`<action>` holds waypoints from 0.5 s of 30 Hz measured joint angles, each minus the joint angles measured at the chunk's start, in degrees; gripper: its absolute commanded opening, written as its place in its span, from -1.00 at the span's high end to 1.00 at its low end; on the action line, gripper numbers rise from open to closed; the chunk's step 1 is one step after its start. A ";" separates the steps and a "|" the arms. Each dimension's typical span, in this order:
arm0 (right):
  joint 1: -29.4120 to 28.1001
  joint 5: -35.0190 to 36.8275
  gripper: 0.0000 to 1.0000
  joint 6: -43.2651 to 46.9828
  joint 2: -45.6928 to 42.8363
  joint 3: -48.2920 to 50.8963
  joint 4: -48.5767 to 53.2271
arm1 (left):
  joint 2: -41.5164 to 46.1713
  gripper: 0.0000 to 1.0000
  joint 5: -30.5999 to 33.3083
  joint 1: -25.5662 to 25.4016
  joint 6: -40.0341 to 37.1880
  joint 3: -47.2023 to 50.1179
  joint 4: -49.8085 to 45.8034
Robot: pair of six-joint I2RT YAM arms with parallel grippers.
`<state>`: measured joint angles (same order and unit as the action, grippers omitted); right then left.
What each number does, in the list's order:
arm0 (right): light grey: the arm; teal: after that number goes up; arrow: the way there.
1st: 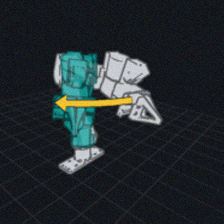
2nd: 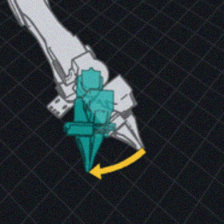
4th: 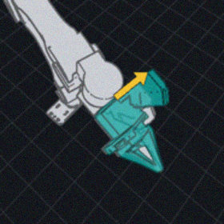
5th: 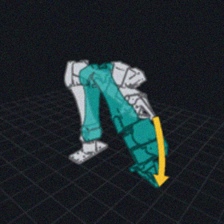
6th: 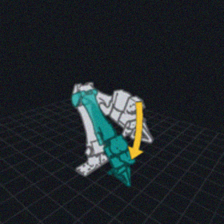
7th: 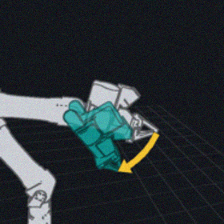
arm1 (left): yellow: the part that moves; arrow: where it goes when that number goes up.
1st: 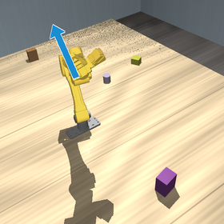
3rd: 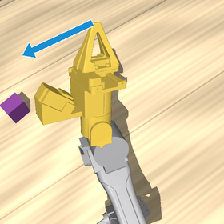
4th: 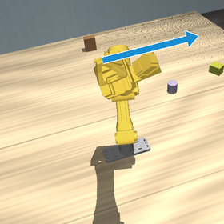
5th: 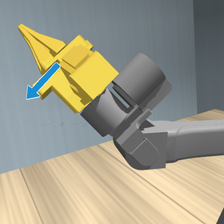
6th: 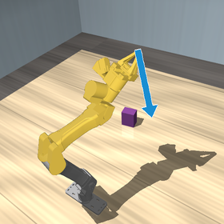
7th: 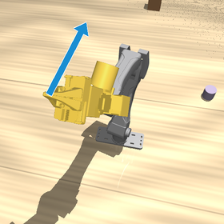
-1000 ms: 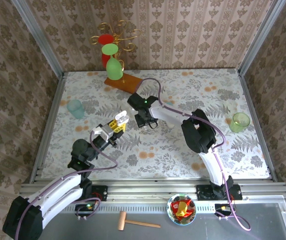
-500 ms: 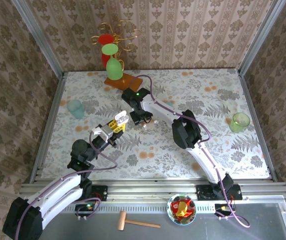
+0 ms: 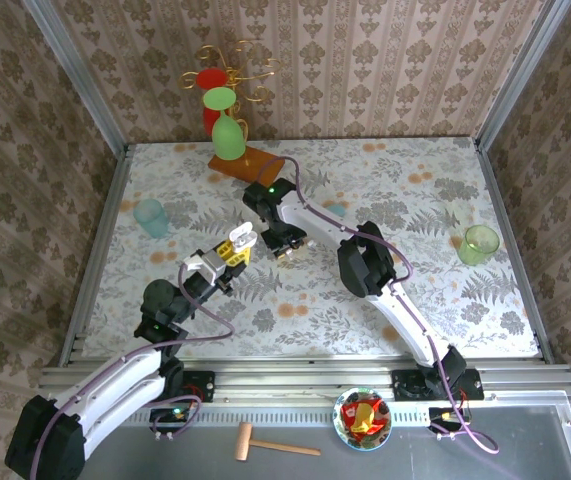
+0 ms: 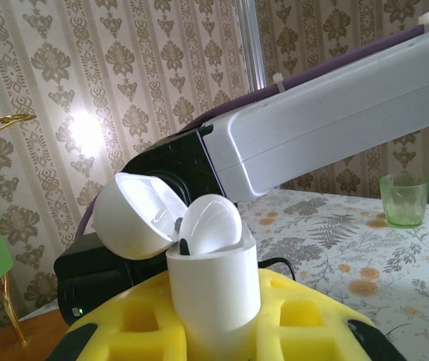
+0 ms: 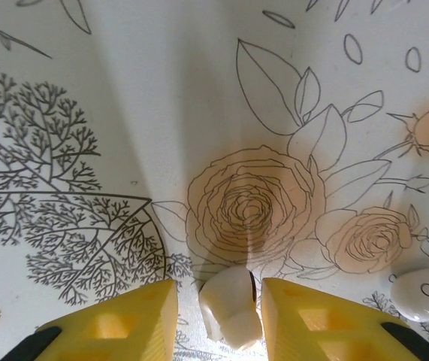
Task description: Insert wireless bluetooth earbuds into charging case
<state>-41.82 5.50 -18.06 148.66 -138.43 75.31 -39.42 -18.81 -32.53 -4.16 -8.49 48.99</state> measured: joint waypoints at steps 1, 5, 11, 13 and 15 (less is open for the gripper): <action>0.02 -0.35 0.37 0.02 0.31 -0.20 -0.02 | 0.20 0.91 0.00 0.00 0.00 0.11 0.02; 0.11 -0.70 0.44 0.13 0.42 -0.39 -0.07 | 0.55 0.91 0.00 0.00 0.00 0.28 -0.22; 0.20 -1.31 0.54 0.09 0.46 -0.31 -0.33 | 0.55 0.91 0.00 0.00 0.00 0.28 -0.24; 0.20 -1.33 0.55 0.09 -0.17 0.74 -1.14 | 0.55 0.91 0.00 0.00 0.00 0.28 -0.24; 0.22 -1.36 0.55 -0.04 -1.68 3.48 -3.06 | 0.55 0.91 0.00 0.00 0.02 0.28 -0.24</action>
<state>-41.60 4.14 -18.11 146.98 -134.96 72.25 -38.87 -18.81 -32.53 -4.14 -8.21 48.75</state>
